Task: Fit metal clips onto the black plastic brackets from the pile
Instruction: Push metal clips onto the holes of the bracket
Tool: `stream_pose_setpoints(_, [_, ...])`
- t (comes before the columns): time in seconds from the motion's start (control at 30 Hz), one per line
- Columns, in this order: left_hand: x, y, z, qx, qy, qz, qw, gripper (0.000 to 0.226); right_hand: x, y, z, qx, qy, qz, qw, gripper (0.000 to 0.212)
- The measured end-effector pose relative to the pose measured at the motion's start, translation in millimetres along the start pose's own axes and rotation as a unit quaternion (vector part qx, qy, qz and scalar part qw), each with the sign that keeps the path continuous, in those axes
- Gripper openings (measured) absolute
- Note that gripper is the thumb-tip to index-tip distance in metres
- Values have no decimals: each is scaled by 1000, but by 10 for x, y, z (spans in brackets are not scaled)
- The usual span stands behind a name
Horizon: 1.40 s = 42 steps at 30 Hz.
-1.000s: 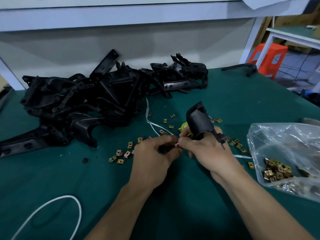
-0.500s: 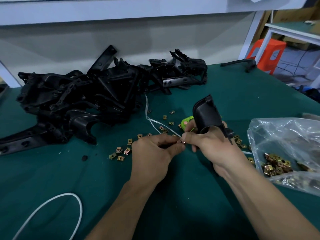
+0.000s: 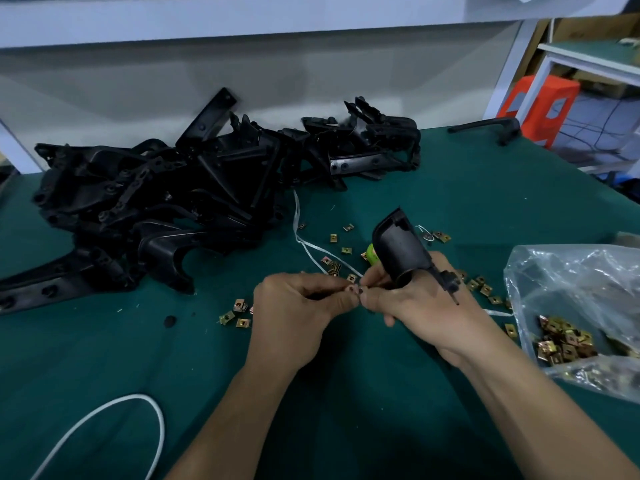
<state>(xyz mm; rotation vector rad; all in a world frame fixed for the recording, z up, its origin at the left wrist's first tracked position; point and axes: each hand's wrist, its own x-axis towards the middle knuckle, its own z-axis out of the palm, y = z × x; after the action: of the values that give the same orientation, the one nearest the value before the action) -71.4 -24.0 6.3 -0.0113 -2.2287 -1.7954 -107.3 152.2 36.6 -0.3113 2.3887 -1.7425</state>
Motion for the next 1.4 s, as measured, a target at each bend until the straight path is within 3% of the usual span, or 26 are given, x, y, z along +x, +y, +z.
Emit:
stream_pose_setpoints(0.13, [30, -13, -46, -25, 67, -26, 997, 23, 30, 26, -8, -13, 65, -4, 998, 16])
stream_pose_setpoints(0.2, [43, -15, -70, -50, 81, -41, 995, 26, 33, 53, -17, -140, 93, -25, 985, 16])
stream_pose_setpoints(0.27, [31, -2, -85, -50, 92, -40, 994, 32, 19, 74, -22, -336, 60, -13, 940, 6])
stream_pose_setpoints(0.33, [14, 17, -109, -40, 100, -40, 993, 35, 9, 84, 18, -423, 48, -5, 905, 15])
stream_pose_setpoints(0.57, [-76, 124, -306, -28, 88, -56, 994, 30, 107, 6, 240, -471, 95, -99, 871, 26])
stream_pose_setpoints(0.73, [-243, -13, -414, -8, 84, -66, 994, 30, 217, 53, 481, -514, 136, -110, 840, 21])
stream_pose_setpoints(1.4, [-270, 48, -320, -91, 65, -67, 991, 18, 78, -4, 409, -511, 84, -110, 848, 15])
